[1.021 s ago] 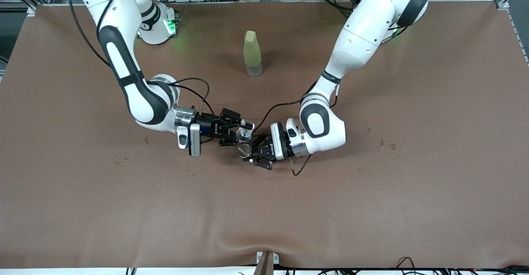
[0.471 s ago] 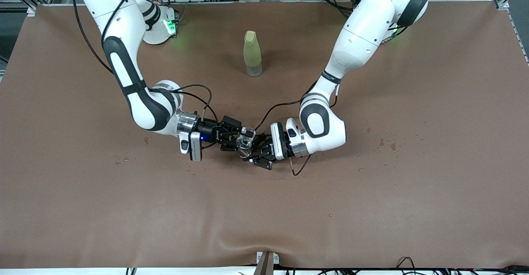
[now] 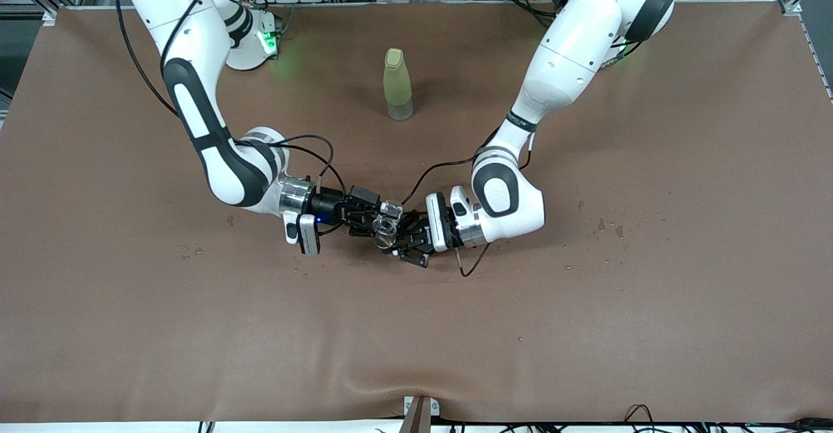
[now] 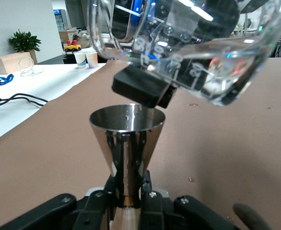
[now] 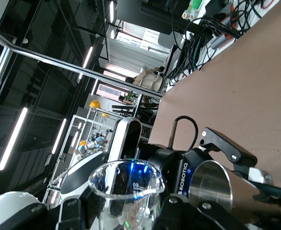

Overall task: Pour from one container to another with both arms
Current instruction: 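Hold the beaker tilted, pouring into the jigger held by the left gripper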

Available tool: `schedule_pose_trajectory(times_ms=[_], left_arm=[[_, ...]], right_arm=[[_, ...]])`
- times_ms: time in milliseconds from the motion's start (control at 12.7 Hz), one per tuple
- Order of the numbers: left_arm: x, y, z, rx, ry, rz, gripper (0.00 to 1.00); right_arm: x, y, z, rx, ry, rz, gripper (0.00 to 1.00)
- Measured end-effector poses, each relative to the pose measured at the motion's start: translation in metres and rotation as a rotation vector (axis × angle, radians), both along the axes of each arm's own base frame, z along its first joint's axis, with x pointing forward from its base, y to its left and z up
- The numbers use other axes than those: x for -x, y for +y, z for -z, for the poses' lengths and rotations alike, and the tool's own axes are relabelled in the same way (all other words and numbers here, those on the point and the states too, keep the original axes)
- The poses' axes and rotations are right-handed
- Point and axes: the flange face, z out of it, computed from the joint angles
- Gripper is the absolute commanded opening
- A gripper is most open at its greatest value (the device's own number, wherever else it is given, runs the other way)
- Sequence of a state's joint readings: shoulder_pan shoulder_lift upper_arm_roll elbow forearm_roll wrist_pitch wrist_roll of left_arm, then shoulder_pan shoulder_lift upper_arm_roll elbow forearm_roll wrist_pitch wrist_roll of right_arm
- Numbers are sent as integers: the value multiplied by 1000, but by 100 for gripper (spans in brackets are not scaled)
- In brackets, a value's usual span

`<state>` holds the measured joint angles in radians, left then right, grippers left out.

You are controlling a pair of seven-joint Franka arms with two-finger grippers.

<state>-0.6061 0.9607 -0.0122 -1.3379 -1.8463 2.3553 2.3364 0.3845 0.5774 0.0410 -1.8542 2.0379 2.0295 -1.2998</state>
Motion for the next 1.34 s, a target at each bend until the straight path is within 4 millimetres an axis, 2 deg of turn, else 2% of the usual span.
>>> schedule_pose_trajectory(times_ms=[1335], left_arm=[[1,-2,0,7,17,-28,0]], right_arm=[[2,6,0,-83,282,26,13]])
